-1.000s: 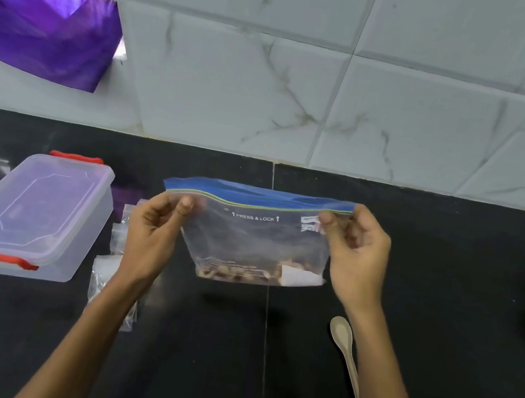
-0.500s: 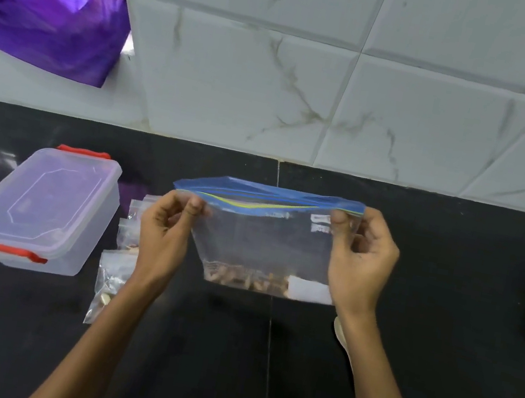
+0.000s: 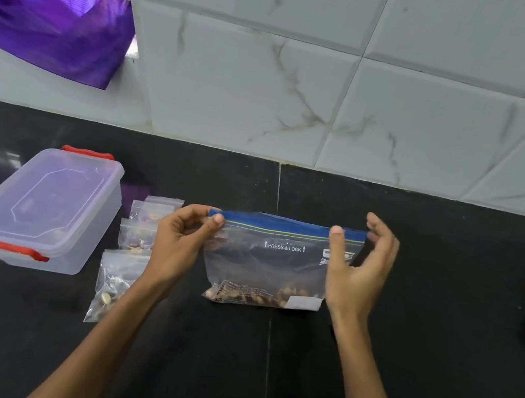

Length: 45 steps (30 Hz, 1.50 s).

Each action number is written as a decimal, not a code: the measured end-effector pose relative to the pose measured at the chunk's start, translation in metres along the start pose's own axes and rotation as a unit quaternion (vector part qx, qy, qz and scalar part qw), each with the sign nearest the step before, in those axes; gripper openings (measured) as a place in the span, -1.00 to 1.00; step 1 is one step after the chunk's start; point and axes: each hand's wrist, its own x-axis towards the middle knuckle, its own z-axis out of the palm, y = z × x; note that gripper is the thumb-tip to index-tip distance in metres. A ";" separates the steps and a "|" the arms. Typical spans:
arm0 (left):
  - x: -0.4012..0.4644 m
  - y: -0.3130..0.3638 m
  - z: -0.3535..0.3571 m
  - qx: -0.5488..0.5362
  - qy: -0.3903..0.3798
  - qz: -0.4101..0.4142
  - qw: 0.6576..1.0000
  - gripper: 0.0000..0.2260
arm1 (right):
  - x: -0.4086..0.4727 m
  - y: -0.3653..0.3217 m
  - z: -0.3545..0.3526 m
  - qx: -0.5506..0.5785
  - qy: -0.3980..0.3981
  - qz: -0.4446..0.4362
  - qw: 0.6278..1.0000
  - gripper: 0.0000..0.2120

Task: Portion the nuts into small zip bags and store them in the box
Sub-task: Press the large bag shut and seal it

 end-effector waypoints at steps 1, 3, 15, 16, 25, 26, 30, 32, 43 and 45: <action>0.000 0.001 0.001 -0.001 -0.004 0.004 1.000 -0.92 | 0.000 -0.007 0.003 -0.050 0.003 -0.073 0.996 -0.61; 0.000 0.004 0.001 0.007 -0.011 0.013 1.000 -0.91 | 0.001 -0.024 0.011 -0.140 -0.054 -0.188 0.971 -0.68; -0.007 0.008 0.001 0.055 -0.027 0.045 0.997 -0.57 | 0.015 -0.068 0.057 -0.278 -0.444 -0.192 0.830 -0.75; -0.008 0.008 0.002 0.056 -0.024 0.045 0.997 -0.58 | 0.014 -0.068 0.059 -0.292 -0.434 -0.202 0.828 -0.76; -0.007 0.013 0.001 0.070 -0.026 0.017 0.997 -0.95 | 0.002 -0.057 0.066 -0.330 -0.336 -0.300 0.830 -0.89; -0.007 0.012 0.002 0.079 -0.015 0.011 0.997 -0.94 | 0.001 -0.058 0.064 -0.336 -0.344 -0.296 0.825 -0.86; -0.007 0.006 0.002 0.108 0.037 0.006 0.993 -0.91 | 0.008 -0.060 0.052 -0.344 -0.371 -0.261 0.822 -0.70; -0.007 0.008 0.004 0.107 0.046 0.010 0.993 -0.90 | 0.010 -0.059 0.047 -0.353 -0.357 -0.245 0.830 -0.72; -0.006 0.017 0.002 0.088 -0.040 -0.045 0.994 -0.80 | 0.006 -0.062 0.043 -0.306 -0.347 -0.221 0.859 -0.78; -0.007 0.016 0.002 0.098 -0.022 -0.052 0.994 -0.78 | 0.011 -0.060 0.036 -0.308 -0.357 -0.191 0.861 -0.80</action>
